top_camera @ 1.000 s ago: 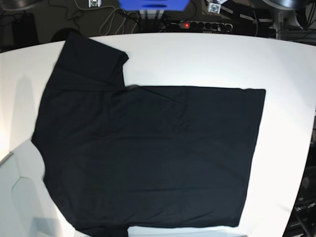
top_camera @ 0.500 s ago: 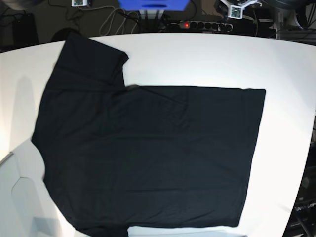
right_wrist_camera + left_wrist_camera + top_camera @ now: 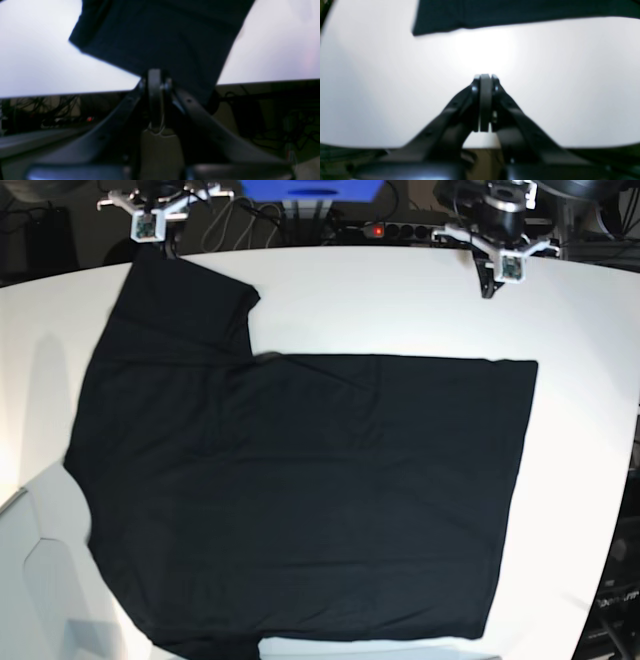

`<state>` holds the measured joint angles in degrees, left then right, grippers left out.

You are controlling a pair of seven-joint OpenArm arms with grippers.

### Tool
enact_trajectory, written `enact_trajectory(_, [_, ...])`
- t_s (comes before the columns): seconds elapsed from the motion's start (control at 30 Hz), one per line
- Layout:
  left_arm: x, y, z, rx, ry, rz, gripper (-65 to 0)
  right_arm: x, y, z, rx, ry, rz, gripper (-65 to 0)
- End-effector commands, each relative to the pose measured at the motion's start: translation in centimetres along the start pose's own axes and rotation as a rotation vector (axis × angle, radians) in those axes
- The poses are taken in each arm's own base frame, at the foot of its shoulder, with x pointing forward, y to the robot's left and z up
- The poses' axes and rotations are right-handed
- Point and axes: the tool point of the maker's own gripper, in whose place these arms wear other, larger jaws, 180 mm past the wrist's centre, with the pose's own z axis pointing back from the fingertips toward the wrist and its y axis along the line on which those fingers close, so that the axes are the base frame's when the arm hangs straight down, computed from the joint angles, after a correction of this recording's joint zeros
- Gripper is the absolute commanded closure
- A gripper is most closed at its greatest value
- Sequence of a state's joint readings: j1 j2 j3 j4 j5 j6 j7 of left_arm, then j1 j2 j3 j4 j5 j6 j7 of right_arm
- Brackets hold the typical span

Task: Fold the T-shirt properly
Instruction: 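Move both grippers down to the shoulder corners of the black T-shirt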

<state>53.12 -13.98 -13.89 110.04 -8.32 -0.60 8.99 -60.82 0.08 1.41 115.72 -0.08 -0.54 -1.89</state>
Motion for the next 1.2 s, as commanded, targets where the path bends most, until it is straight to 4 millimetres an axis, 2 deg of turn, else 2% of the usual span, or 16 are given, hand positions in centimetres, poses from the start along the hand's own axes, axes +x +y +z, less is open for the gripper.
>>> enact_trajectory(0.0, [1.7, 0.8, -0.4, 0.002, -0.034, -0.010, -0.1, 0.7, 0.1, 0.1, 0.007, -0.019, 0.001, -10.1])
enact_trajectory(0.1, [2.4, 1.0, -1.7, -0.030, 0.008, 0.064, -3.4, 1.0, -0.7, -0.7, -0.019, -0.011, 0.006, -19.4])
enact_trajectory(0.2, [3.5, 2.5, -2.2, -0.012, -0.007, 0.119, -13.1, 1.4, -1.0, -1.0, -0.023, -0.022, 0.010, -25.0])
enact_trajectory(0.33, [4.4, 4.9, -2.0, 0.051, -0.043, 0.216, -30.6, 2.0, -1.2, -1.5, -0.015, -0.042, 0.030, -27.6])
enact_trajectory(0.4, [5.0, 6.0, -2.3, 0.087, -0.069, 0.239, -36.1, 2.2, -1.3, -1.7, -0.010, -0.048, 0.045, -27.6])
enact_trajectory(0.53, [5.6, 7.6, -2.7, 0.142, -0.103, 0.276, -36.8, 2.7, -2.0, -2.0, -0.016, -0.062, 0.065, -27.6])
enact_trajectory(0.6, [5.9, 8.3, -3.7, 0.160, -0.117, 0.298, -37.0, 3.1, -2.1, -2.3, -0.016, -0.074, 0.073, -27.6])
enact_trajectory(0.7, [5.3, 10.6, -5.1, 0.219, -0.119, 0.342, -37.1, 3.4, -2.1, -2.5, -0.015, -0.083, 0.073, -27.7])
enact_trajectory(0.87, [4.0, 13.0, -7.2, 0.288, -0.104, 0.425, -37.1, 3.6, -2.3, -2.7, -0.008, -0.089, 0.094, -27.7])
enact_trajectory(1.03, [3.4, 13.5, -9.7, 0.300, -0.089, 0.478, -37.2, 3.6, -2.3, -2.7, -0.006, -0.090, 0.099, -27.6])
enact_trajectory(1.17, [3.9, 12.3, -11.6, 0.212, -0.096, 0.475, -37.1, 3.6, -2.3, -2.7, -0.007, -0.088, 0.097, -27.6])
